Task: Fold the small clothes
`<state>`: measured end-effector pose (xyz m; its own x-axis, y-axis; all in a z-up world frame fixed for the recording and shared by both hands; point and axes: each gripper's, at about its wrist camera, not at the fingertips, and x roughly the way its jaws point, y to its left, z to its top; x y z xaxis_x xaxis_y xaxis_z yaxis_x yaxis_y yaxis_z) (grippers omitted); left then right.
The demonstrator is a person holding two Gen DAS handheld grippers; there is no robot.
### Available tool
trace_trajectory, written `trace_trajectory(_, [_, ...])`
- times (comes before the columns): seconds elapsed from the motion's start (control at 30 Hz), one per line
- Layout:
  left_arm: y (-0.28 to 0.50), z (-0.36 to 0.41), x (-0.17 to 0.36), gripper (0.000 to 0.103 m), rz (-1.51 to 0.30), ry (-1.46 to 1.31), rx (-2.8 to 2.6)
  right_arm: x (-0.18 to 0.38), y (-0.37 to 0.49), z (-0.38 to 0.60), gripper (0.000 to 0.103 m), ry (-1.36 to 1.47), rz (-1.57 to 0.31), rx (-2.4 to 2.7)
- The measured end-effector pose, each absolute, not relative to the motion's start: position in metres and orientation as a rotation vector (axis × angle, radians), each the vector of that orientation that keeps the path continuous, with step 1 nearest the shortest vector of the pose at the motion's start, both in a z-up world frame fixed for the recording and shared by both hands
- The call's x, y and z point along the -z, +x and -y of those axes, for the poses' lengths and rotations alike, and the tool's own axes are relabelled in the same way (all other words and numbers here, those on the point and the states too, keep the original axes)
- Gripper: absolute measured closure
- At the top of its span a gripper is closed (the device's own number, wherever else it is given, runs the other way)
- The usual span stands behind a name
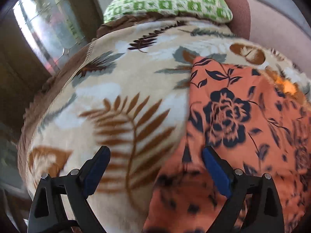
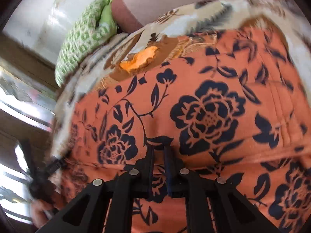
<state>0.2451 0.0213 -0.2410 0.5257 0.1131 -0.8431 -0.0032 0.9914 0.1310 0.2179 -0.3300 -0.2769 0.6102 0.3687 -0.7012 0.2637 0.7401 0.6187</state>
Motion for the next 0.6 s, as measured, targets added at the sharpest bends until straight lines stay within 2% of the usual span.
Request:
trace_trajectory(0.07, [0.221,-0.029,0.231,0.007,-0.973,0.136,-0.082,0.271,0.204,0.341,0.089,0.845,-0.922,-0.077])
trace_trajectory(0.23, [0.159,-0.051,0.227,0.007,-0.933,0.152,-0.06,0.248,0.154,0.356,0.088,0.802,-0.881,-0.087])
trace_trajectory(0.37, [0.115,-0.056,0.227,0.007,-0.91,0.203,0.0,0.258,0.104,0.349,0.088,0.843,-0.932,-0.17])
trace_trajectory(0.47, [0.102,-0.06,0.242,0.007,-0.962,0.266,-0.012,0.272,0.066,0.341,0.088,0.789,-0.982,-0.143])
trace_trajectory(0.53, [0.094,-0.07,0.253,0.007,-1.002,0.257,-0.01,0.292,0.045,0.336,0.089,0.771,-1.079,-0.091])
trace_trajectory(0.6, [0.082,-0.075,0.252,0.006,-1.008,0.246,-0.002,0.3,0.023,0.334,0.089,0.804,-1.042,-0.132])
